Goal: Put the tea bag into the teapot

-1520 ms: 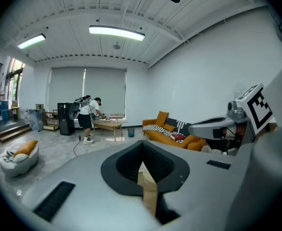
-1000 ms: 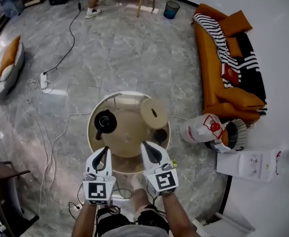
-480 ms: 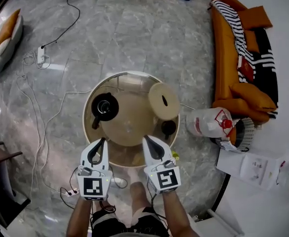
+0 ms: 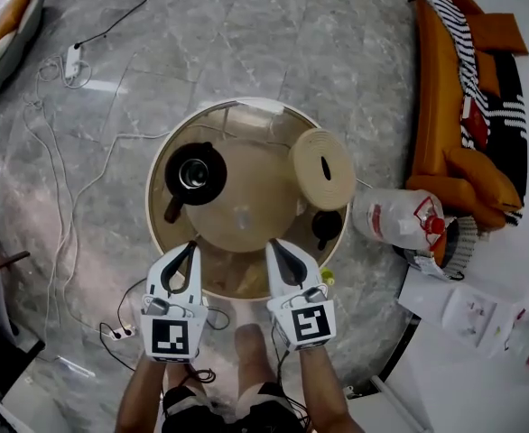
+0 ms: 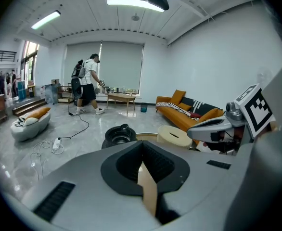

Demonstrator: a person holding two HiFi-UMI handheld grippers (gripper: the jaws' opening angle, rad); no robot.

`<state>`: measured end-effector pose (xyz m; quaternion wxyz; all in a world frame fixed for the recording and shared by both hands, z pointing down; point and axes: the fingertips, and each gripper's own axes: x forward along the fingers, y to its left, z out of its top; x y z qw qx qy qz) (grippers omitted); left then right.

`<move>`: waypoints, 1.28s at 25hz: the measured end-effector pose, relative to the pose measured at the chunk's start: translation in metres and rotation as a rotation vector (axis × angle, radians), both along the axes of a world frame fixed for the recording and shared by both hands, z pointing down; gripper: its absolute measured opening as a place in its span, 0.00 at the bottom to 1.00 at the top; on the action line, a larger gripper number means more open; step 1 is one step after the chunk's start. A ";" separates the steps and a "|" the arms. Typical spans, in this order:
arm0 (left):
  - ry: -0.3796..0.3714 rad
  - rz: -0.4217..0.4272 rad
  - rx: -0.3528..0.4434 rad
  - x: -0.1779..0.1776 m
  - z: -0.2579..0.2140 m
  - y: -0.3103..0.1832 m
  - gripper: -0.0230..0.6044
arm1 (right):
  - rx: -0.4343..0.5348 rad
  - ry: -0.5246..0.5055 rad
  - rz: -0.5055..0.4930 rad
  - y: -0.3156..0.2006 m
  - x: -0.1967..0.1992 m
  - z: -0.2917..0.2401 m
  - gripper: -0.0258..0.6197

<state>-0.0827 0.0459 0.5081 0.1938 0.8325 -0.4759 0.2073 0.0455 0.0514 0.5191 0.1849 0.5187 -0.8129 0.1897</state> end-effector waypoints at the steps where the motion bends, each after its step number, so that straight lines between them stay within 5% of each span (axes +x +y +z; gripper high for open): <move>1: 0.002 -0.006 -0.014 0.000 0.008 0.000 0.06 | -0.008 0.002 -0.004 0.000 -0.001 0.009 0.04; 22: 0.000 0.006 -0.102 0.015 0.108 -0.001 0.06 | -0.150 0.004 -0.045 -0.006 -0.007 0.139 0.04; 23: -0.001 0.006 -0.103 0.015 0.111 -0.001 0.06 | -0.162 0.003 -0.061 -0.007 -0.009 0.146 0.07; 24: -0.002 0.006 -0.103 0.015 0.113 -0.002 0.06 | -0.177 -0.001 -0.075 -0.008 -0.012 0.152 0.19; 32: -0.010 0.012 -0.121 0.014 0.125 0.002 0.06 | -0.266 0.010 -0.095 -0.010 -0.014 0.203 0.25</move>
